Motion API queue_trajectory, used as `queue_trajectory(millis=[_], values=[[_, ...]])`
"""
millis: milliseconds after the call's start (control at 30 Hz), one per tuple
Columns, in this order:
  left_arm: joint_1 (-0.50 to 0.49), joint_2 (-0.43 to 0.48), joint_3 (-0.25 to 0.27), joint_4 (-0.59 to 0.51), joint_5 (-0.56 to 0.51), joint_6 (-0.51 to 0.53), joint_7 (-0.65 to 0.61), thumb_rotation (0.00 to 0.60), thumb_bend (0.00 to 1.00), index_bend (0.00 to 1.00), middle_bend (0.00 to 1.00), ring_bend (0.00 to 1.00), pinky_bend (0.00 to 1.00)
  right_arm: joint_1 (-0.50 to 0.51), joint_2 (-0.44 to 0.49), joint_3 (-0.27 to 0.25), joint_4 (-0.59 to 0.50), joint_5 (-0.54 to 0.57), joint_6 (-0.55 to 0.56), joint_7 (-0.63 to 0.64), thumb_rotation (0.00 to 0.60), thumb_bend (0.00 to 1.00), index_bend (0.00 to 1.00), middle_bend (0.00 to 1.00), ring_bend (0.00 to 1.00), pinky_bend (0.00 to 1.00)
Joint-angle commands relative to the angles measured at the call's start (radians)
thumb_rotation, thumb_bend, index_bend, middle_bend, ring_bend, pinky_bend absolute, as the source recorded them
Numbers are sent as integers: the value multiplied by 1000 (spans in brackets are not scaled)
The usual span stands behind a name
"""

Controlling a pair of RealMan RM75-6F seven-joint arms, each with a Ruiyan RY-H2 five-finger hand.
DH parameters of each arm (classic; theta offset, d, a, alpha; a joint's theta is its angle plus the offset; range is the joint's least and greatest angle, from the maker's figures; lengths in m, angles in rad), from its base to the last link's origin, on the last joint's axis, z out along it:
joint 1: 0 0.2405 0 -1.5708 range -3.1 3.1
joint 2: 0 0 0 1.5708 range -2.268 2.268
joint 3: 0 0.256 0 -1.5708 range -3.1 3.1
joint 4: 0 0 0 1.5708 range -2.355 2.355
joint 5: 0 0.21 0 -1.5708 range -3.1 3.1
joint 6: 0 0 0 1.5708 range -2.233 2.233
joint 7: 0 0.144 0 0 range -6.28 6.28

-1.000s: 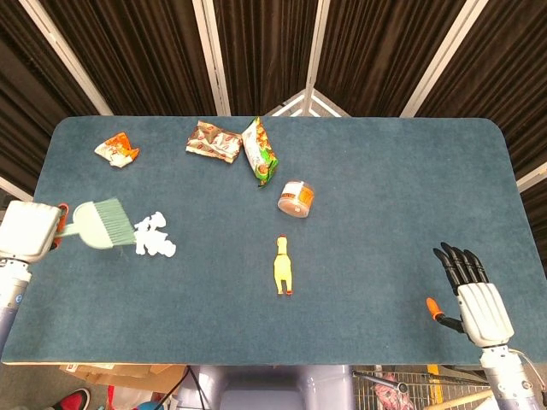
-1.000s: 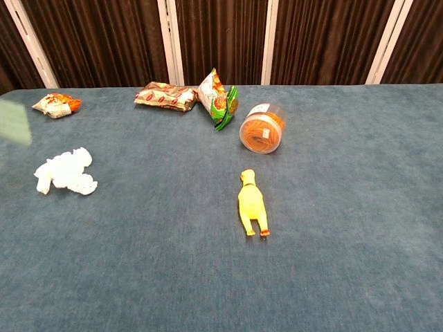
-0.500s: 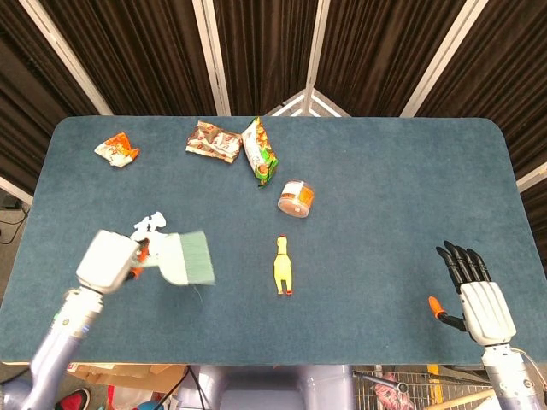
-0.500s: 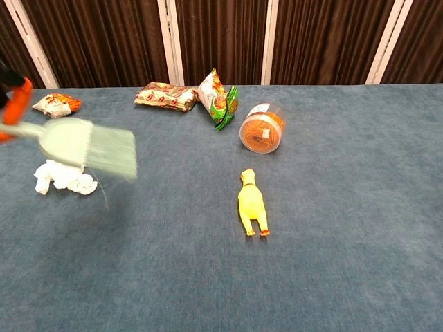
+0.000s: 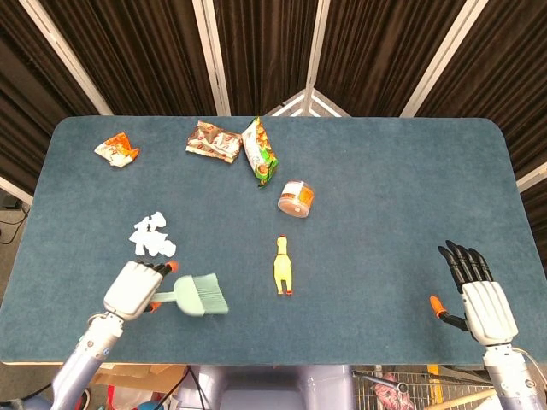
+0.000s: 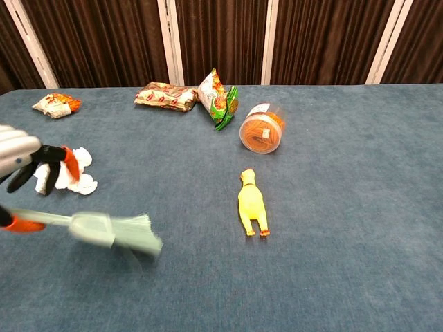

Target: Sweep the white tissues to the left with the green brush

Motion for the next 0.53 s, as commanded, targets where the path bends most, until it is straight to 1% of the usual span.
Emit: queue_trajectory(millis=[33, 100, 167, 233, 400, 467, 533], values=[[42, 102, 48, -89, -39, 2, 38, 600, 36, 66, 152, 224, 275, 1, 1, 0, 0, -2, 0, 1, 600, 343, 0, 0, 0, 0], [56, 144, 61, -123, -51, 7, 37, 600, 34, 49, 140, 179, 208, 1, 1, -2, 0, -4, -1, -2, 600, 344, 0, 0, 0, 0], [80, 186, 69, -150, -54, 31, 8, 600, 34, 44, 123, 153, 166, 1, -1, -3, 0, -8, 0, -6, 600, 344, 0, 0, 0, 0], [113, 218, 73, -160, -34, 80, -50, 600, 34, 27, 91, 112, 127, 0, -1, -4, 1, -12, 2, -12, 600, 344, 0, 0, 0, 0], [206, 275, 85, -100, 53, 234, -173, 600, 34, 0, 12, 21, 54, 0, -4, -4, 8, -10, 0, -27, 600, 343, 0, 0, 0, 0], [249, 286, 86, -54, 85, 304, -225, 600, 34, 0, 0, 3, 27, 1, -6, -5, 13, -10, -2, -37, 600, 343, 0, 0, 0, 0], [286, 289, 87, -1, 100, 353, -267, 600, 33, 0, 0, 0, 13, 1, -6, -5, 14, -11, -3, -42, 600, 343, 0, 0, 0, 0]])
